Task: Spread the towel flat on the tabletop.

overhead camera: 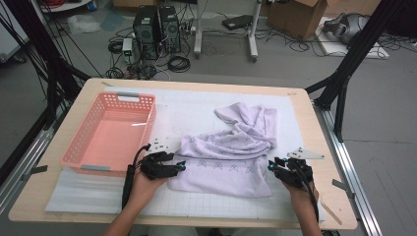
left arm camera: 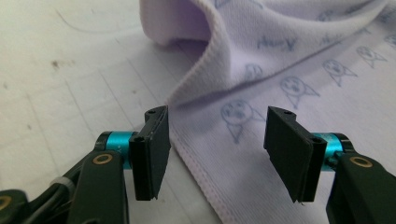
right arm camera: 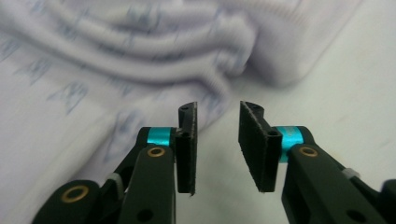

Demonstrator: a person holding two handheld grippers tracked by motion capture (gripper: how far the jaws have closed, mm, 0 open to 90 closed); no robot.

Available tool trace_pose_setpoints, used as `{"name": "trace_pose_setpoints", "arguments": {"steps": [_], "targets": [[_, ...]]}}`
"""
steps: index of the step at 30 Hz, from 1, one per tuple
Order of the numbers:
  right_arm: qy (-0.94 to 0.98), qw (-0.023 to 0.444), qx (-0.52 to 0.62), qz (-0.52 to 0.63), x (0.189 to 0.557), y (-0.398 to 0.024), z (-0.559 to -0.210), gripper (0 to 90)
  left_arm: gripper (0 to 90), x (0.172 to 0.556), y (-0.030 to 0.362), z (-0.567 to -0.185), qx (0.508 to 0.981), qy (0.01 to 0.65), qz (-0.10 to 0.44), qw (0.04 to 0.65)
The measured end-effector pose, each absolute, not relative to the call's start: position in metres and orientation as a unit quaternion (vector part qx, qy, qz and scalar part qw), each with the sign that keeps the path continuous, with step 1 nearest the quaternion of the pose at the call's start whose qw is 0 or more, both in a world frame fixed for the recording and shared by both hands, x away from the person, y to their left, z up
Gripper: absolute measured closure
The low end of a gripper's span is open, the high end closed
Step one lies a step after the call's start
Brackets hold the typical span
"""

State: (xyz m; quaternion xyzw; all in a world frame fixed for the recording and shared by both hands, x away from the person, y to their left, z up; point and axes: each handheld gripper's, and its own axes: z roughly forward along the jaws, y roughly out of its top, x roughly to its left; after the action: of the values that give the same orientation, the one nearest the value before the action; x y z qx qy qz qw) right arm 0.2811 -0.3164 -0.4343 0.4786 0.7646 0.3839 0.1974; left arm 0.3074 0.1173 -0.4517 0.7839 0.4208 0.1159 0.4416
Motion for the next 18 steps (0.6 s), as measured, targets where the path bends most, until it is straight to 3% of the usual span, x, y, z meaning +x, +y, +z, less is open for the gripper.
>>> {"name": "trace_pose_setpoints", "arguments": {"steps": [3, 5, 7, 8, 9, 10, 18], "targets": [[0.779, 0.148, 0.468, 0.392, 0.276, -0.312, -0.442, 59.9, 41.8, 0.304, 0.116, -0.451, 0.79, 0.411, 0.114, 0.44], [0.784, 0.113, 0.459, 0.403, 0.273, -0.306, -0.445, 57.9, 51.8, 0.301, 0.114, -0.452, 0.796, 0.4, 0.112, 0.44], [0.794, 0.128, 0.45, 0.387, 0.27, -0.297, -0.447, 58.1, 69.3, 0.298, 0.111, -0.451, 0.81, 0.382, 0.12, 0.429], [0.8, 0.141, 0.447, 0.374, 0.269, -0.293, -0.446, 61.4, 77.7, 0.297, 0.112, -0.451, 0.813, 0.377, 0.115, 0.43], [0.803, 0.149, 0.446, 0.366, 0.267, -0.291, -0.444, 74.9, 83.7, 0.296, 0.112, -0.45, 0.811, 0.378, 0.111, 0.431], [0.811, 0.142, 0.434, 0.367, 0.267, -0.291, -0.443, 85.3, 84.2, 0.294, 0.112, -0.45, 0.812, 0.378, 0.115, 0.429], [0.773, 0.213, 0.485, 0.348, 0.256, -0.328, -0.424, 87.1, 84.4, 0.281, 0.128, -0.441, 0.789, 0.395, 0.112, 0.457]]}}
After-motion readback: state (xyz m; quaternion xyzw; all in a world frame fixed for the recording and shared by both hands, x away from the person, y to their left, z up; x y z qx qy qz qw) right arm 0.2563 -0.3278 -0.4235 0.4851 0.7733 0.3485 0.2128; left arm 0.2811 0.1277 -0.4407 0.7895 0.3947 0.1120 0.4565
